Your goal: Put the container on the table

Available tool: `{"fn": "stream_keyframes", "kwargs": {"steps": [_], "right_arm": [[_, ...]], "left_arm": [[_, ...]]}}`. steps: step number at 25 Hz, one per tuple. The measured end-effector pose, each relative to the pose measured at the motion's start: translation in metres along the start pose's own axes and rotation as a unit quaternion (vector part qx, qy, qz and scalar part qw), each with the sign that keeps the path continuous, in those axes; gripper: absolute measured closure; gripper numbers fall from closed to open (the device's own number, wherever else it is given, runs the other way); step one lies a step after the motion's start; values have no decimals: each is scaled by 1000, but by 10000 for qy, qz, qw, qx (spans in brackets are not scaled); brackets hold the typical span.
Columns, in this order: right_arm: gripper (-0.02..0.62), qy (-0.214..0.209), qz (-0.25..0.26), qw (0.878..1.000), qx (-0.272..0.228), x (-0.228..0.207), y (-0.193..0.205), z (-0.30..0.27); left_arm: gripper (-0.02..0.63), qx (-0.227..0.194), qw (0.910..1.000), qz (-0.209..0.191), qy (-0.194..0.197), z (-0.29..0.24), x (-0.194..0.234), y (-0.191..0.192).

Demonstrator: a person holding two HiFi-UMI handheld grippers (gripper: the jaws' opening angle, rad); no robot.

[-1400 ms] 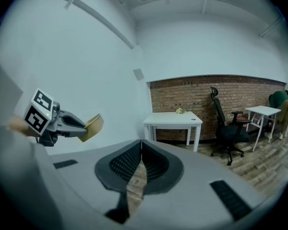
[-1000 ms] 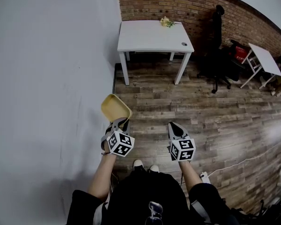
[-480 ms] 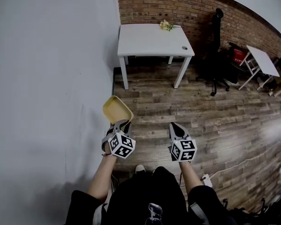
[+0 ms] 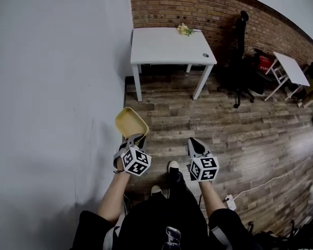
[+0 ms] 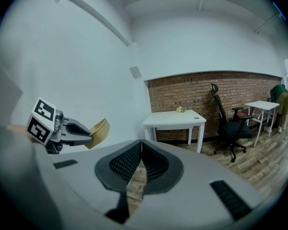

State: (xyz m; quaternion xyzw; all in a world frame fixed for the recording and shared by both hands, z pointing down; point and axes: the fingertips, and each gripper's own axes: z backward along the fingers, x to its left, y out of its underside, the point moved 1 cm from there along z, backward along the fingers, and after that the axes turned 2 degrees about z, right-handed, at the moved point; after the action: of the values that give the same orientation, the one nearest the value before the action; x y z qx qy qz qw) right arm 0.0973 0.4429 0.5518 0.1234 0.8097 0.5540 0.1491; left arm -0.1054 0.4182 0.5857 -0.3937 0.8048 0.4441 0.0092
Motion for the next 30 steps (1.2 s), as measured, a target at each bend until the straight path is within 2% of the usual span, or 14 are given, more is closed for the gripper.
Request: {"fn": "stream_keyframes", "kwargs": {"steps": [12, 23, 30], "right_arm": [[572, -154, -16, 9999, -18, -24, -17, -66], [572, -231, -83, 9997, -47, -92, -65, -136], [572, -335, -75, 9994, -34, -126, -84, -175]], "left_arm": [[577, 105, 9998, -129, 73, -56, 31, -19], [577, 82, 9998, -175, 88, -135, 69, -90], [577, 143, 9998, -117, 18, -171, 89, -117]]}}
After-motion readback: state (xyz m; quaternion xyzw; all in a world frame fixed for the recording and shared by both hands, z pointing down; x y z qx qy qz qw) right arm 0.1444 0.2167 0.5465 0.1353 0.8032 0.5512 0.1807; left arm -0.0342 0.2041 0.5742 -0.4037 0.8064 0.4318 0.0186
